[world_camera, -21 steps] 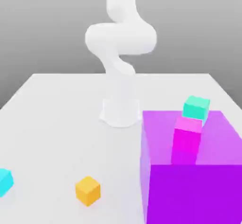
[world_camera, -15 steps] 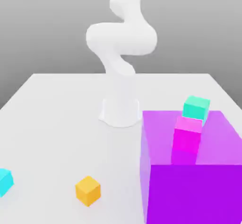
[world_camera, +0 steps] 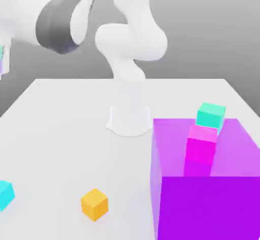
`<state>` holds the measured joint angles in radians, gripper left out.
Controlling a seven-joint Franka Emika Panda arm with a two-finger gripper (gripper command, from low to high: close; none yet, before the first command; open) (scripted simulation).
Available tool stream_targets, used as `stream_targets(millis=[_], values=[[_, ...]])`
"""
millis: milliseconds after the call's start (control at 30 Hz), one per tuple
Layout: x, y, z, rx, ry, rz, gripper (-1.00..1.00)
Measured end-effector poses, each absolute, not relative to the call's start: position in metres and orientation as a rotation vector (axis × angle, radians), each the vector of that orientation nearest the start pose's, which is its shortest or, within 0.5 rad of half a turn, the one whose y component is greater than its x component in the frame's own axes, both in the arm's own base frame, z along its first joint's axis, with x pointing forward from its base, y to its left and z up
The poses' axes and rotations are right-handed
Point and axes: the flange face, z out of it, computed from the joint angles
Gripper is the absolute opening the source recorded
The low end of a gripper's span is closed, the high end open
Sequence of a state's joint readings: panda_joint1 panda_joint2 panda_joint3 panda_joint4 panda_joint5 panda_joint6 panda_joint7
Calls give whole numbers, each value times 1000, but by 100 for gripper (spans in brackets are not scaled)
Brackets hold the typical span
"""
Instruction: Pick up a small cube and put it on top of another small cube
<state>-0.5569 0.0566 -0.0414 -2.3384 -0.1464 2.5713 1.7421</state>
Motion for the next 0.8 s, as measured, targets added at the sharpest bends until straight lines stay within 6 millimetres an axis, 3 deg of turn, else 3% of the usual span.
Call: stream_targets(millis=[233, 367, 400, 633, 767, 800], values=[[387, -341, 208, -844, 3024, -33, 0], [381, -345, 150, -775, 3043, -2, 0], [380, -345, 139, -773, 3044, -1, -100], [380, -345, 137, -771, 3044, -4, -100], [380, -345, 184, -770, 3044, -2, -100], [388, -338, 199, -779, 3041, -4, -100]])
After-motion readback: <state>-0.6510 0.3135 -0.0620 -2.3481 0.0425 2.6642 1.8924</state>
